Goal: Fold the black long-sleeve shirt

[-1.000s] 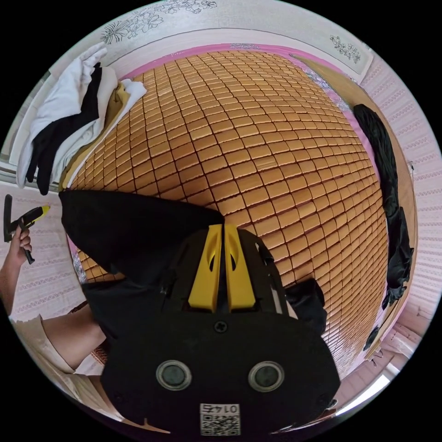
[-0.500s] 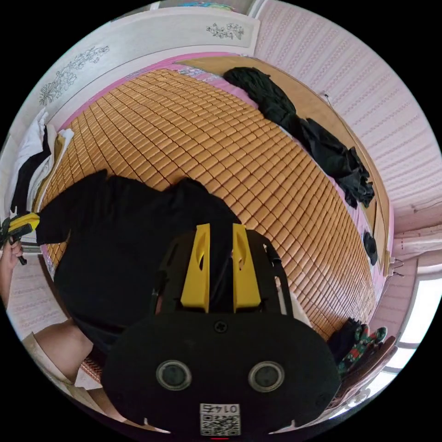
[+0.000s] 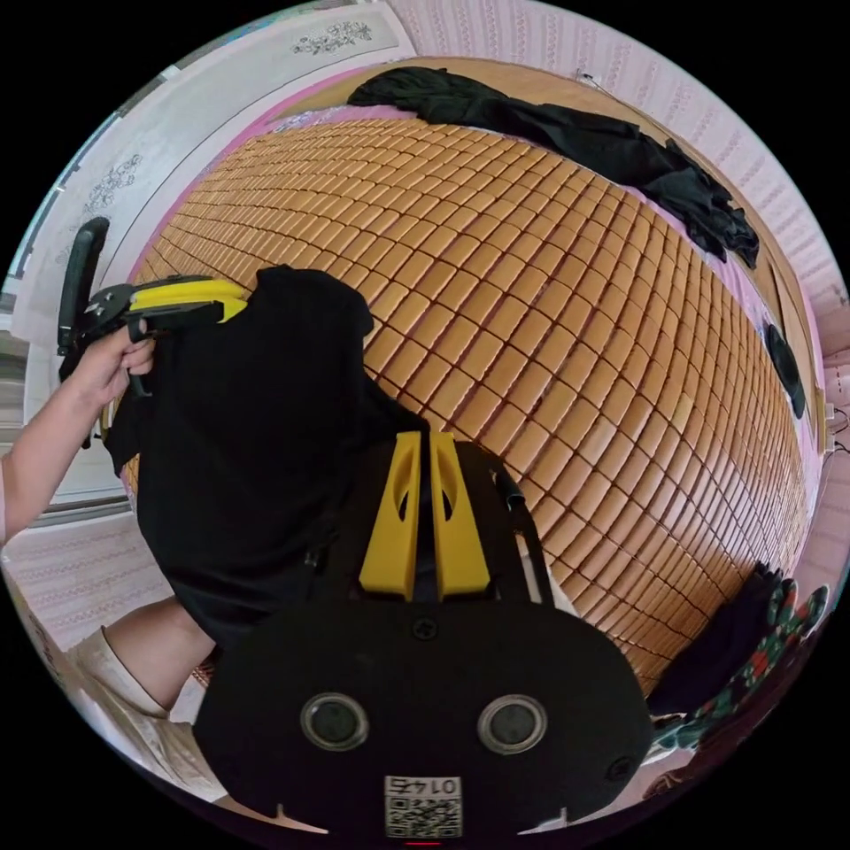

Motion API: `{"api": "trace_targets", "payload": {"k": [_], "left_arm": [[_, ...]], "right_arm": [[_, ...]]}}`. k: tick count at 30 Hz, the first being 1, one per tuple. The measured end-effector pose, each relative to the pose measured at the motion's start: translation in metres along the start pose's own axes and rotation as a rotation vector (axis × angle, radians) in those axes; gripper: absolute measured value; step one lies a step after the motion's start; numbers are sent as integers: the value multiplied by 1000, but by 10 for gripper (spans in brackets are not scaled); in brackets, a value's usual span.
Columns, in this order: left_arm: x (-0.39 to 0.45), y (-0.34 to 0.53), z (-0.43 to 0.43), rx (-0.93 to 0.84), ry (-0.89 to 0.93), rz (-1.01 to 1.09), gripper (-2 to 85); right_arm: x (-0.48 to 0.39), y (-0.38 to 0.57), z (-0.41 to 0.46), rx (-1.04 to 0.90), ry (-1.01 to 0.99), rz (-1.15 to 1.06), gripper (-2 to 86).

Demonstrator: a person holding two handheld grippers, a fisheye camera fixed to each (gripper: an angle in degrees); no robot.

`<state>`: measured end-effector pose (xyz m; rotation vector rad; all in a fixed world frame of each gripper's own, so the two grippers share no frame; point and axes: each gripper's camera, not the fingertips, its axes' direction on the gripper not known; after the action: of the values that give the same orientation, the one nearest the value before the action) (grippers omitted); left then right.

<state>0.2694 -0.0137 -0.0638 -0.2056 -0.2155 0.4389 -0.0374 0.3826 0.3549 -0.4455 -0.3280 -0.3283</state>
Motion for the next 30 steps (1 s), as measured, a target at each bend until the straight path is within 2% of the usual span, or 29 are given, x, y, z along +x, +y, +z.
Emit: {"api": "trace_targets", "payload": {"k": [5, 9, 12, 15, 17, 21, 24, 30], "left_arm": [[30, -8, 41, -34, -116, 86, 64], [29, -10, 54, -19, -104, -17, 64], [38, 4, 26, 77, -127, -44, 62], [63, 48, -1, 131, -143, -3, 60], [81, 88, -4, 105, -132, 10, 58], [119, 184, 18, -56, -77, 7, 57], [137, 230, 40, -128, -95, -16, 57], [145, 265, 90, -190, -111, -25, 45]], "right_arm": [[25, -7, -33, 20, -78, -6, 32], [36, 26, -92, 117, -100, 57, 50], [17, 96, -142, 186, -104, 80, 57], [-24, 175, -156, 111, -172, 118, 59], [-65, 219, -152, 21, -267, 150, 57], [-107, 241, -140, -74, -288, 183, 36], [-107, 249, -166, -41, -275, 272, 14], [-109, 255, -211, -14, -252, 287, 12]]}}
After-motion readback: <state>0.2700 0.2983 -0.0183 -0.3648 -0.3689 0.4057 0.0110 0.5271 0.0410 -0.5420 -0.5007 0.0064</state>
